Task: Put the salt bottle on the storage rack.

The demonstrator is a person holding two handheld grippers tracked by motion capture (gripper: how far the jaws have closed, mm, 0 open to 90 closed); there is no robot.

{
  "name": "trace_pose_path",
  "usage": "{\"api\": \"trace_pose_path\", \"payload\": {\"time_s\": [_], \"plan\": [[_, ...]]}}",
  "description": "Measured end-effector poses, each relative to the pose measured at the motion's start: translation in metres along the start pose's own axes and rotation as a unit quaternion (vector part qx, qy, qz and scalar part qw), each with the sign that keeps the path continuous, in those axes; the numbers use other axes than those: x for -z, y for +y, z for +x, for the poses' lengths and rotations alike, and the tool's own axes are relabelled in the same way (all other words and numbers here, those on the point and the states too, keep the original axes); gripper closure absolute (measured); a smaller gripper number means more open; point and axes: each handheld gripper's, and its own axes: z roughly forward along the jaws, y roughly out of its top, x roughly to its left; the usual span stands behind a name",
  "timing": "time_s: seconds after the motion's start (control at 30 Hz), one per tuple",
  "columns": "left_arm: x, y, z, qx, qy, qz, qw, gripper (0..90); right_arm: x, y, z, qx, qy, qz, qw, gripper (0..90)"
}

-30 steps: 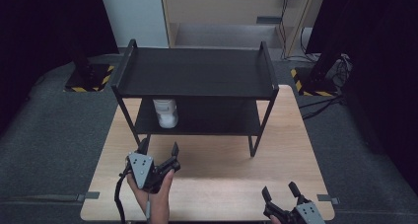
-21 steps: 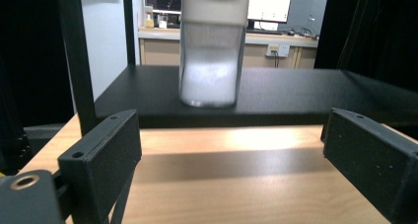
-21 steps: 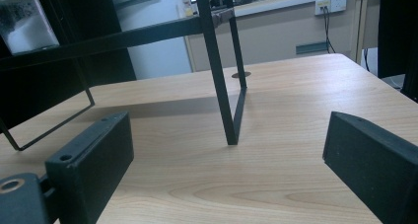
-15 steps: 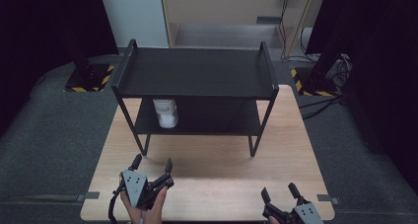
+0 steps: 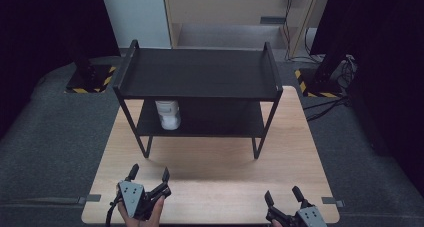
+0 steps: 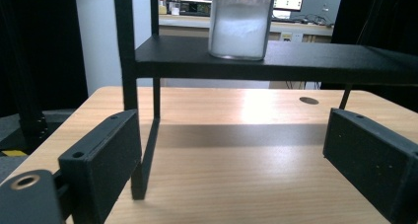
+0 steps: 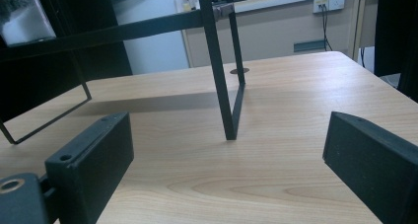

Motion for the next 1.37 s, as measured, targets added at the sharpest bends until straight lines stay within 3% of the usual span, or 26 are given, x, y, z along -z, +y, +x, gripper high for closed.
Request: {"api": "trace_pose_path", "payload": {"time_s": [0.23, 0.57, 1.2, 1.37], "plan": [[0.012, -0.009, 0.010, -0.008, 0.017, 0.000, 0.9998, 6.6, 0.002, 0.000, 0.000, 0.002, -0.004, 0.001, 1.0000, 5.2], [0.024, -0.012, 0.018, -0.028, 0.023, 0.007, 0.9993, 6.6, 0.000, -0.003, -0.002, -0.002, -0.007, 0.005, 1.0000, 5.2], [0.024, -0.013, 0.019, -0.023, 0.028, 0.015, 0.9992, 6.7, -0.002, -0.005, -0.005, -0.004, -0.009, 0.010, 0.9999, 5.5], [0.029, -0.010, 0.017, -0.025, 0.030, 0.004, 0.9992, 6.7, 0.003, -0.001, -0.005, -0.001, -0.003, 0.001, 1.0000, 5.4]]}}
